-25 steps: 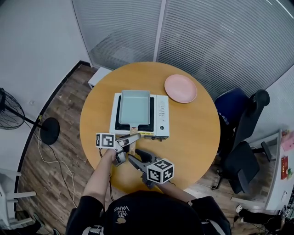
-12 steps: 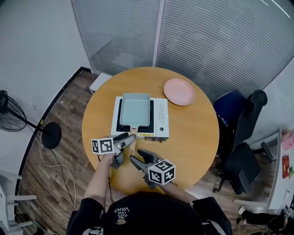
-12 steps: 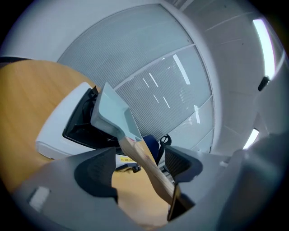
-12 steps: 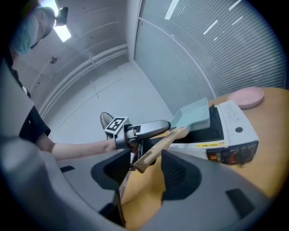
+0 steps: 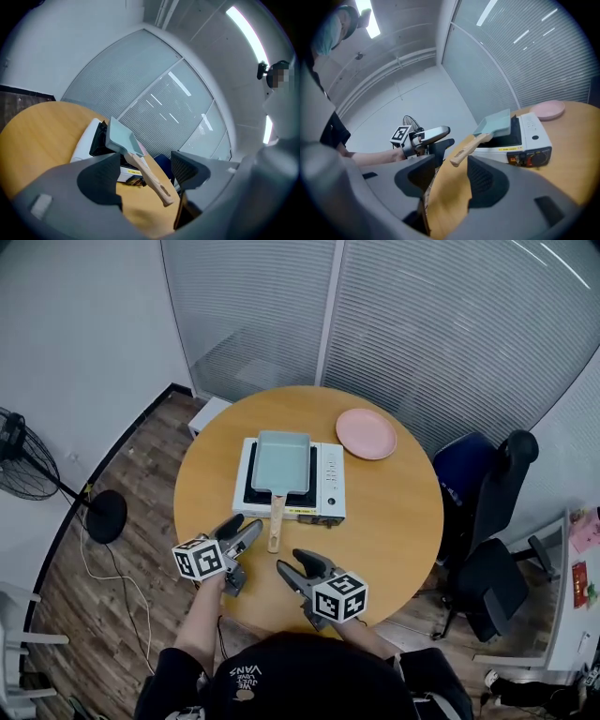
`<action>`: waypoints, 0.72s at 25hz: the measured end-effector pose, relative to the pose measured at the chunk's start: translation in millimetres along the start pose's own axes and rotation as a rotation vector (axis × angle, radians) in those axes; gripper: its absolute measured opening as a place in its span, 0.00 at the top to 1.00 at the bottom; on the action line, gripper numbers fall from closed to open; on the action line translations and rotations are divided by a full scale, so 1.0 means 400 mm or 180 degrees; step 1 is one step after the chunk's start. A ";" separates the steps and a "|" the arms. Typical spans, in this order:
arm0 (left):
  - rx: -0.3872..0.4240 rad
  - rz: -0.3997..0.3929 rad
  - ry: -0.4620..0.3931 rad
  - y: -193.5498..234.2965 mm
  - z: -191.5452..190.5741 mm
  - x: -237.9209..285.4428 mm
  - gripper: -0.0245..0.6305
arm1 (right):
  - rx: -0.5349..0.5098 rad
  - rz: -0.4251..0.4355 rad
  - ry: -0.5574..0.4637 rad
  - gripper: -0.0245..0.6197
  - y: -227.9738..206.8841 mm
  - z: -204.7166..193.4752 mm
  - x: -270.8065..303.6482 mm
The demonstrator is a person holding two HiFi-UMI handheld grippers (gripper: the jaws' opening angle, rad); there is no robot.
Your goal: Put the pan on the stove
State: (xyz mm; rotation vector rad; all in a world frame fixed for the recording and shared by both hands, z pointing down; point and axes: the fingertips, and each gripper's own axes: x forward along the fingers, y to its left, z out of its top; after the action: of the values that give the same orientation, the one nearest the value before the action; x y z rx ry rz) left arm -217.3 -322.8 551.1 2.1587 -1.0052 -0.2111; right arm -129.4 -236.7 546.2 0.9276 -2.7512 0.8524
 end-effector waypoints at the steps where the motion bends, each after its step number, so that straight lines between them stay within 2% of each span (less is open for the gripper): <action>1: 0.0046 0.0021 -0.0030 -0.006 -0.001 -0.018 0.47 | -0.0015 -0.0011 -0.0009 0.67 0.008 -0.002 -0.007; 5: 0.0239 0.0113 -0.0183 -0.031 -0.009 -0.099 0.47 | -0.0058 -0.0070 -0.0043 0.67 0.047 -0.019 -0.037; 9: 0.0530 0.0132 -0.0209 -0.075 -0.026 -0.164 0.51 | -0.0107 -0.0164 -0.0095 0.67 0.086 -0.034 -0.065; 14: 0.0831 0.0076 -0.0260 -0.139 -0.057 -0.240 0.65 | -0.0165 -0.0198 -0.0138 0.67 0.144 -0.069 -0.090; 18: 0.0918 0.0066 -0.0267 -0.170 -0.095 -0.291 0.81 | -0.0177 -0.0197 -0.0162 0.71 0.190 -0.100 -0.112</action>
State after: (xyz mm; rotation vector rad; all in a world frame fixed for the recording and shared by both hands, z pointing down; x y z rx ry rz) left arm -239.9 -189.5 514.8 2.4140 -1.1646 -0.1553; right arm -140.4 -141.8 531.0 1.0321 -2.7573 0.7486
